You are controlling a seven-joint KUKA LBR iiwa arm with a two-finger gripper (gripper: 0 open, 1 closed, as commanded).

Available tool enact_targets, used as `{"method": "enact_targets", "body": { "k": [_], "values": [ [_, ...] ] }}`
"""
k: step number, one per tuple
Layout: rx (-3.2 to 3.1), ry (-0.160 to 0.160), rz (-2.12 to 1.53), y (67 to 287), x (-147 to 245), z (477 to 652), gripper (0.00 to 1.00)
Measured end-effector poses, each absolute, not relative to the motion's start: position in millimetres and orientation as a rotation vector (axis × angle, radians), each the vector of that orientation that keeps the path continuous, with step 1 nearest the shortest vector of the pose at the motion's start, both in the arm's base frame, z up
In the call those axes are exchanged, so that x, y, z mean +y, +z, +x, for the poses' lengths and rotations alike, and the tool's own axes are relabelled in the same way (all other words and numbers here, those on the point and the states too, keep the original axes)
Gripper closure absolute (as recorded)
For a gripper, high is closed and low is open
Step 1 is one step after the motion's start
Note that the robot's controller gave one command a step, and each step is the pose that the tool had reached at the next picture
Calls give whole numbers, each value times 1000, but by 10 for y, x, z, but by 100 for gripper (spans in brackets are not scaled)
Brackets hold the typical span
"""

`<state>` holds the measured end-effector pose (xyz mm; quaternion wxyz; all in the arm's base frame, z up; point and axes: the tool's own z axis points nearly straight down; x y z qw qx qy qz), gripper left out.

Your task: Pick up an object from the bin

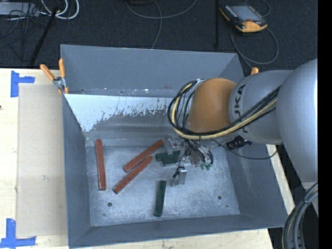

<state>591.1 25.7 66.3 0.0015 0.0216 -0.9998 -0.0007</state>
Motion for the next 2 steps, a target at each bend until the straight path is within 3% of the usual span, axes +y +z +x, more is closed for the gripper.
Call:
{"method": "enact_targets", "body": {
  "k": [1,2],
  "values": [
    [-3143,0,67,726,248,5935,100],
    [-3151,-2,-8,2465,360,5921,100]
  ]
}}
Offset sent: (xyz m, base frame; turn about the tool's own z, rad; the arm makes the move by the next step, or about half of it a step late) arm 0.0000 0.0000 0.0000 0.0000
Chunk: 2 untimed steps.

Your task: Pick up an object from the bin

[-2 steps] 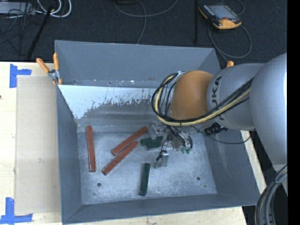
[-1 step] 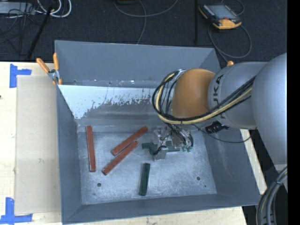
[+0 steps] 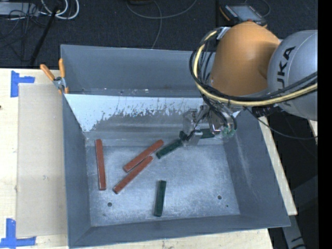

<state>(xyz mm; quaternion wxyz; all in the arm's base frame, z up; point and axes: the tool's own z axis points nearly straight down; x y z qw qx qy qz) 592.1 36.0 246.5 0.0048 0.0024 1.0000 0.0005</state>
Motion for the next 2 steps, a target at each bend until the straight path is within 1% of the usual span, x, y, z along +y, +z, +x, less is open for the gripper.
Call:
{"method": "enact_targets", "body": {
  "k": [1,2],
  "values": [
    [3150,2,0,1287,996,5937,100],
    [3133,1,-32,2172,842,5790,100]
  ]
}}
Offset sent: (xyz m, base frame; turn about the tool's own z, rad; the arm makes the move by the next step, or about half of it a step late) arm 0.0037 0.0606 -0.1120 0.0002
